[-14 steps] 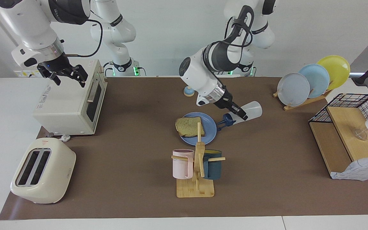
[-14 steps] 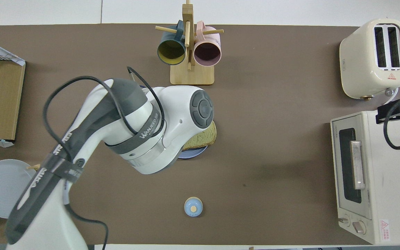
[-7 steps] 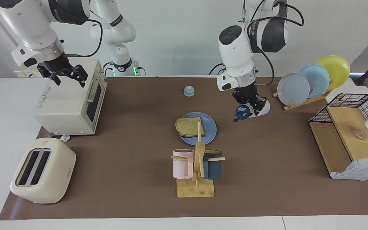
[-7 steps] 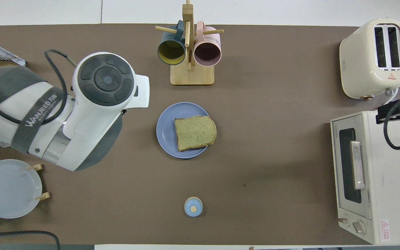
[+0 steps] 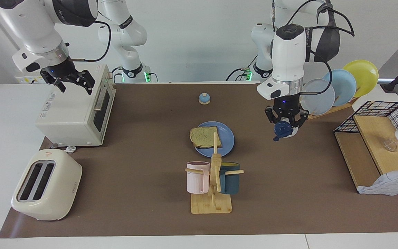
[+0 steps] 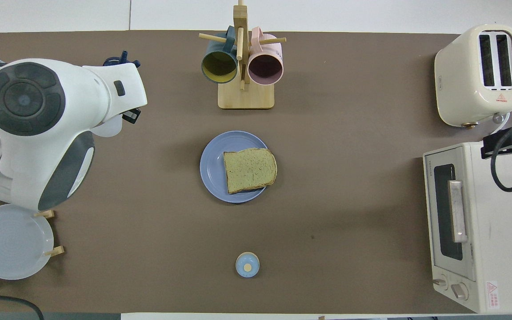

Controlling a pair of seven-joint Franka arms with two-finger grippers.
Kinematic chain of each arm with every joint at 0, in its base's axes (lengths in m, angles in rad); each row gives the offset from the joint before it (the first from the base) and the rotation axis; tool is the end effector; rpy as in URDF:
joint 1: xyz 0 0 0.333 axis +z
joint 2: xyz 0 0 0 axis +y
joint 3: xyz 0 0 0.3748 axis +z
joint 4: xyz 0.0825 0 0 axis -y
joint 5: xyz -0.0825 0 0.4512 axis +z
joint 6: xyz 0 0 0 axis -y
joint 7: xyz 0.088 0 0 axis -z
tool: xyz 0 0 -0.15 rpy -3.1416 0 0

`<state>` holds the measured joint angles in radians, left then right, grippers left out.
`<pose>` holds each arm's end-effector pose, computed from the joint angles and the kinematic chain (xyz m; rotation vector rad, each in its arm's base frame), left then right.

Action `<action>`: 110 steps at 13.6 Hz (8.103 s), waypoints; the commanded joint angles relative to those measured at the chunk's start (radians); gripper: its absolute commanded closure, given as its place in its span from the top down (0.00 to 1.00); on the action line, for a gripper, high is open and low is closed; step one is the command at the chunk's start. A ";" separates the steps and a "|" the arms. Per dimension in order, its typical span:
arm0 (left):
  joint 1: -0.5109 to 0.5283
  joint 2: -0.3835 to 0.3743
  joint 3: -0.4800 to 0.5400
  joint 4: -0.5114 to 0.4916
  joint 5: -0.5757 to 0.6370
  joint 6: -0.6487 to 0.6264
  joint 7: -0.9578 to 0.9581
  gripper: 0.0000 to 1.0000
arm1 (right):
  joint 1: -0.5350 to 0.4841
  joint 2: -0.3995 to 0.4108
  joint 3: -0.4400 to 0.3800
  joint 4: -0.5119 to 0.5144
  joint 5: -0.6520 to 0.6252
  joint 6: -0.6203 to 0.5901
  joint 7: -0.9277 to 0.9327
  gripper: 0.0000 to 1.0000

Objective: Put bread on plate and add seasoning

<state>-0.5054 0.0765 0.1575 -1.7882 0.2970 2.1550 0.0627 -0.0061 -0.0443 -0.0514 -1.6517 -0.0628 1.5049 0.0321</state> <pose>0.6598 -0.2183 0.5342 -2.7620 0.7661 -0.4727 0.5904 -0.0444 0.6191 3.0751 -0.1390 -0.1592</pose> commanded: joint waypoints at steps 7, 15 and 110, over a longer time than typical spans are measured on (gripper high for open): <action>0.126 -0.031 -0.009 -0.243 -0.093 0.629 -0.305 0.00 | -0.011 -0.014 0.005 -0.016 0.001 0.014 -0.020 1.00; 0.172 0.205 -0.007 -0.298 -0.096 1.106 -0.343 0.00 | -0.011 -0.014 0.005 -0.016 0.001 0.014 -0.018 1.00; 0.427 -0.142 -0.180 0.159 -0.340 -0.633 -0.149 1.00 | -0.009 -0.014 0.005 -0.016 0.001 0.014 -0.020 1.00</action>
<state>-0.1044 -0.0373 0.0031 -1.6458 -0.0297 1.5928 -0.1006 -0.0061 -0.0443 -0.0514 -1.6517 -0.0628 1.5049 0.0321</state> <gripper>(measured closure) 0.000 0.000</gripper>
